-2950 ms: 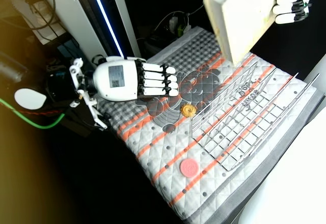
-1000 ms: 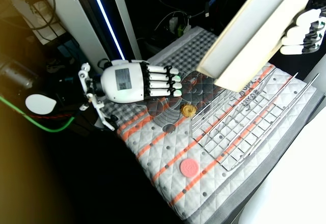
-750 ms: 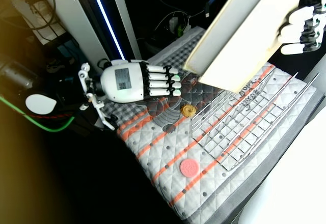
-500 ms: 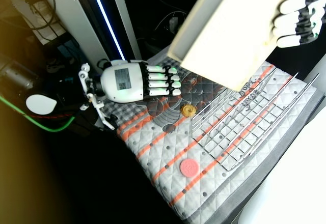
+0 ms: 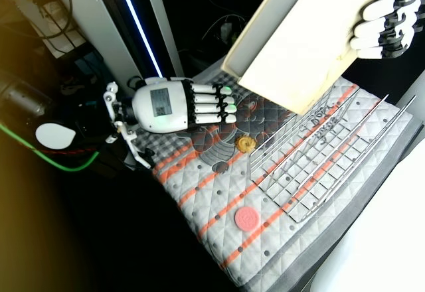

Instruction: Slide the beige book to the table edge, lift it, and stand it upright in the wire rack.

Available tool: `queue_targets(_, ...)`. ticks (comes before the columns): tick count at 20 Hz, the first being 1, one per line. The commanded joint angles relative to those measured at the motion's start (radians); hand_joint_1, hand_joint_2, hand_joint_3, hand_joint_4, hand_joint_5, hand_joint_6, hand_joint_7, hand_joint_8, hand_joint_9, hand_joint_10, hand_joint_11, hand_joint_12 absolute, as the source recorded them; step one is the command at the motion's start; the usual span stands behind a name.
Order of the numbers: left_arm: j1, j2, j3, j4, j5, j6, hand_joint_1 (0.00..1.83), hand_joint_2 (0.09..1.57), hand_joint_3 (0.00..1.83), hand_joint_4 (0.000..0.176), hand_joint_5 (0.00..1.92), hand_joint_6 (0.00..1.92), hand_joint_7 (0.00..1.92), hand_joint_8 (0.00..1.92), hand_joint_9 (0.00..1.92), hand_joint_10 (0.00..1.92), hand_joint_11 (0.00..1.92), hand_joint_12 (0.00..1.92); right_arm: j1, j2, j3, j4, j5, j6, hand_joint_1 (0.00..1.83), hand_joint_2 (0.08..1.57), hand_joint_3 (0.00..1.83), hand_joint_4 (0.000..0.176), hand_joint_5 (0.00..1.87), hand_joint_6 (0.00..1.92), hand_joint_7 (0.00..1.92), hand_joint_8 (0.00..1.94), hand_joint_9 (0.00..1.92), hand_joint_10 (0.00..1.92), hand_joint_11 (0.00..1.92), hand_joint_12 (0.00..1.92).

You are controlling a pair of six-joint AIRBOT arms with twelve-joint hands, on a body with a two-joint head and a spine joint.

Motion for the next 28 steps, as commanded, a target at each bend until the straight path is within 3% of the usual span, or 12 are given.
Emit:
queue_targets(1,-0.014,0.008,0.007,-0.019,-0.115,-0.013,1.2,1.09,0.0,0.0,1.04,0.83,0.97,1.59,1.0,1.72,0.89,1.9,0.008,-0.006,0.001,0.038,0.121,0.007,0.08,1.45,0.0,0.0,0.34,0.0,0.38,0.0,0.32,0.0,0.32,0.09)
queue_targets(3,-0.022,0.008,0.007,-0.019,-0.111,-0.013,1.13,1.16,0.03,0.0,0.87,1.22,1.09,1.91,1.19,1.91,1.2,1.92,0.008,-0.006,0.001,0.038,0.121,0.009,0.07,1.46,0.0,0.0,0.35,0.0,0.39,0.0,0.33,0.0,0.34,0.09)
queue_targets(5,-0.026,0.01,0.007,-0.019,-0.116,-0.013,1.12,1.24,0.03,0.0,0.74,1.31,0.74,1.63,0.64,1.8,0.65,1.92,0.008,-0.006,0.001,0.038,0.121,0.009,0.07,1.46,0.0,0.0,0.35,0.0,0.4,0.0,0.34,0.01,0.35,0.1)
queue_targets(8,-0.042,0.012,0.008,-0.016,-0.121,-0.012,1.03,1.22,0.01,0.0,0.76,1.39,0.9,1.92,1.02,1.92,1.08,1.92,0.008,-0.007,0.001,0.038,0.121,0.009,0.07,1.46,0.0,0.0,0.35,0.0,0.38,0.0,0.34,0.01,0.35,0.09)
queue_targets(10,-0.071,0.016,0.008,-0.002,-0.121,-0.01,0.61,1.3,0.0,0.077,0.11,1.51,0.15,1.54,0.17,1.81,0.27,1.92,0.008,-0.007,0.003,0.038,0.121,0.009,0.07,1.45,0.0,0.0,0.35,0.0,0.38,0.0,0.34,0.01,0.35,0.09)
queue_targets(15,-0.084,0.018,0.006,0.006,-0.118,-0.005,0.59,1.47,0.0,0.17,0.38,1.87,0.25,1.81,0.08,1.92,0.09,1.92,0.008,-0.008,0.005,0.038,0.121,0.009,0.07,1.45,0.0,0.0,0.34,0.0,0.38,0.0,0.34,0.0,0.34,0.08)
queue_targets(16,-0.077,0.018,0.006,0.005,-0.115,-0.005,0.86,1.47,0.03,0.044,0.39,1.87,0.4,1.85,0.39,1.91,0.43,1.92,0.008,-0.008,0.006,0.038,0.121,0.009,0.08,1.45,0.0,0.0,0.35,0.0,0.38,0.0,0.34,0.0,0.34,0.08)
queue_targets(18,-0.057,0.017,0.006,-0.008,-0.117,-0.005,1.01,1.29,0.0,0.0,0.7,1.49,0.91,1.92,1.02,1.92,1.12,1.92,0.008,-0.011,0.006,0.038,0.121,0.009,0.05,1.45,0.0,0.0,0.35,0.0,0.39,0.01,0.34,0.0,0.35,0.08)
queue_targets(21,-0.038,0.015,0.005,-0.02,-0.127,-0.008,1.18,1.13,0.0,0.0,1.02,0.94,1.13,1.58,1.21,1.79,1.2,1.92,0.008,-0.011,0.007,0.038,0.121,0.009,0.06,1.45,0.0,0.0,0.36,0.0,0.39,0.0,0.34,0.0,0.36,0.09)
queue_targets(22,-0.037,0.015,0.005,-0.021,-0.126,-0.01,1.29,1.06,0.0,0.0,1.12,0.52,1.16,0.98,1.22,1.13,1.07,1.52,0.008,-0.012,0.009,0.038,0.121,0.01,0.1,1.46,0.0,0.0,0.37,0.01,0.39,0.0,0.35,0.0,0.38,0.09)
queue_targets(25,-0.035,0.014,0.008,-0.02,-0.116,-0.009,1.4,1.04,0.0,0.0,1.0,0.84,1.26,0.36,1.15,0.96,1.01,1.06,0.008,-0.016,0.012,0.038,0.121,0.01,0.12,1.46,0.0,0.0,0.38,0.0,0.39,0.0,0.35,0.0,0.41,0.1)
queue_targets(28,-0.043,0.013,0.013,-0.02,-0.107,-0.008,1.4,1.04,0.0,0.0,1.02,0.76,1.23,0.48,1.13,1.0,0.97,1.09,0.008,-0.016,0.012,0.038,0.121,0.01,0.13,1.45,0.0,0.0,0.38,0.0,0.39,0.0,0.34,0.0,0.4,0.07)
